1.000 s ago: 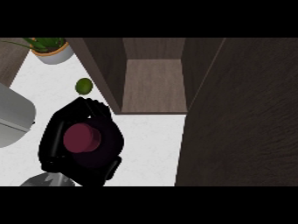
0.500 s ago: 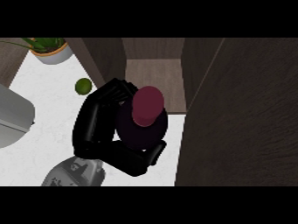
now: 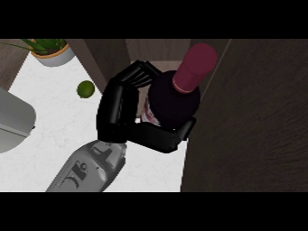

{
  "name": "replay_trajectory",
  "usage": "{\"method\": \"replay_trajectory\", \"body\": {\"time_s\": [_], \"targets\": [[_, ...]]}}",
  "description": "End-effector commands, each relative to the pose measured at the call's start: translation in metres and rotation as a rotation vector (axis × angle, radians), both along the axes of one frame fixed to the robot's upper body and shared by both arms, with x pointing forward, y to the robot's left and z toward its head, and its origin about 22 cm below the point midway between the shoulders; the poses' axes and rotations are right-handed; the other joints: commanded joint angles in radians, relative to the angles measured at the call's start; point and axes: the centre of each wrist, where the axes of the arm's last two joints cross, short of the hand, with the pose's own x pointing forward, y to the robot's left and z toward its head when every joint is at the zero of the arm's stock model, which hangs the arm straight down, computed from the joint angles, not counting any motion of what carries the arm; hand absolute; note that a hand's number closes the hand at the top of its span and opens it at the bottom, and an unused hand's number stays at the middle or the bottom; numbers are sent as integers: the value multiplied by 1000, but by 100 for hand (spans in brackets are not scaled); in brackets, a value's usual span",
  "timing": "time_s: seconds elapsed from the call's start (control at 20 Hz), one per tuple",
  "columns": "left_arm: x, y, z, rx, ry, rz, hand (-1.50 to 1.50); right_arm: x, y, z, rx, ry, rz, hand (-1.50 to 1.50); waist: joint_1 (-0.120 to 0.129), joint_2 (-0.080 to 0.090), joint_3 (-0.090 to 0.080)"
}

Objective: Pick up the wine, place it into the cabinet and close the cabinet

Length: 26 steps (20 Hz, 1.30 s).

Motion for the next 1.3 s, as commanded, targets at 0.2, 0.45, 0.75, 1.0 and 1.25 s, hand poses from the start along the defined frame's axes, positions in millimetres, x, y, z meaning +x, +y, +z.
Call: {"method": "replay_trajectory", "body": {"time_s": [0.2,0.45,0.75,1.0,1.25], "targets": [[12,-28,-13,52,-25,59,150,-15,-1,13,45,-36,37,-150,-2,2,0],[20,-25,-8,-2,11,67,150,-16,-14,15,10,-50,35,-150,-2,1,0],[29,-4,-52,-56,44,94,150,-23,-16,15,19,-59,26,-150,-4,2,0],[35,-16,-64,-1,31,113,150,-12,-5,21,27,-48,35,-150,-1,2,-1],[21,-14,-93,90,11,135,150,-11,5,11,31,-45,10,-150,5,0,0]]}}
